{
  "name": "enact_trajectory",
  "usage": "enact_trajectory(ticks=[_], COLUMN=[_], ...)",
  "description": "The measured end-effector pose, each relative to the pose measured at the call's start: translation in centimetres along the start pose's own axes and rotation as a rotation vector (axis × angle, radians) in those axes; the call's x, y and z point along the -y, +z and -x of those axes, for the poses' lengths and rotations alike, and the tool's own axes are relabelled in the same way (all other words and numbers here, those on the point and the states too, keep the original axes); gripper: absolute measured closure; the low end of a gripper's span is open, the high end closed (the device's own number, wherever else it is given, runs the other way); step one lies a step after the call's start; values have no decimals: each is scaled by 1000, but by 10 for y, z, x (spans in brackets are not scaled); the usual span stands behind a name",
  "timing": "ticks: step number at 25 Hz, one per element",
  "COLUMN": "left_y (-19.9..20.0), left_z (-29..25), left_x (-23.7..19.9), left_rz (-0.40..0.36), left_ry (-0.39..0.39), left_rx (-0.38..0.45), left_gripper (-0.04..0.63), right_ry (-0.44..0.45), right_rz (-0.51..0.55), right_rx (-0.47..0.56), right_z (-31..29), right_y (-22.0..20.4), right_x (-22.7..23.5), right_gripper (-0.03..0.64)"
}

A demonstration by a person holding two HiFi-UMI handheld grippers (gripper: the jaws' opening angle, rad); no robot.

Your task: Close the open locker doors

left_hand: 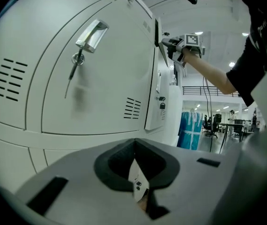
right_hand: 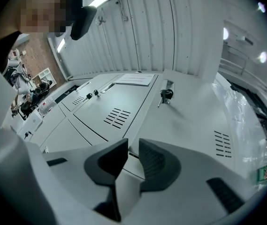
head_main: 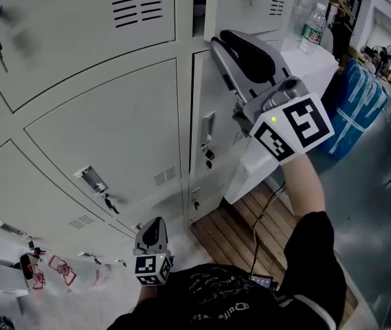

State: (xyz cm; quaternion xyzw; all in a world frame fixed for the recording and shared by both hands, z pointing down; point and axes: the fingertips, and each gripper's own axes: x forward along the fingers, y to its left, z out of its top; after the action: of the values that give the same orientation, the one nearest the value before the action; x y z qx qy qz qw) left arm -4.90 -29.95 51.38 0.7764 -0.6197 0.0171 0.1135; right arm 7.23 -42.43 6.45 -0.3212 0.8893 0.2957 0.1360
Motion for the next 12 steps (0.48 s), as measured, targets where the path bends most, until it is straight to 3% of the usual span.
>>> enact_trajectory(ticks=[5, 8, 12], left_y=[5, 7, 12], left_z=[0, 0, 0], left_x=[-8, -12, -13], left_rz=[-20, -28, -34], left_ry=[13, 27, 26], left_rx=[16, 21, 28], left_gripper=[588, 588, 588], right_ry=[-16, 62, 66], right_rz=[108, 18, -43], right_rx=[-38, -37, -54], right_z=[-13, -20, -25], right_y=[-8, -12, -19], right_x=[-6, -9, 1], right_gripper=[545, 543, 543])
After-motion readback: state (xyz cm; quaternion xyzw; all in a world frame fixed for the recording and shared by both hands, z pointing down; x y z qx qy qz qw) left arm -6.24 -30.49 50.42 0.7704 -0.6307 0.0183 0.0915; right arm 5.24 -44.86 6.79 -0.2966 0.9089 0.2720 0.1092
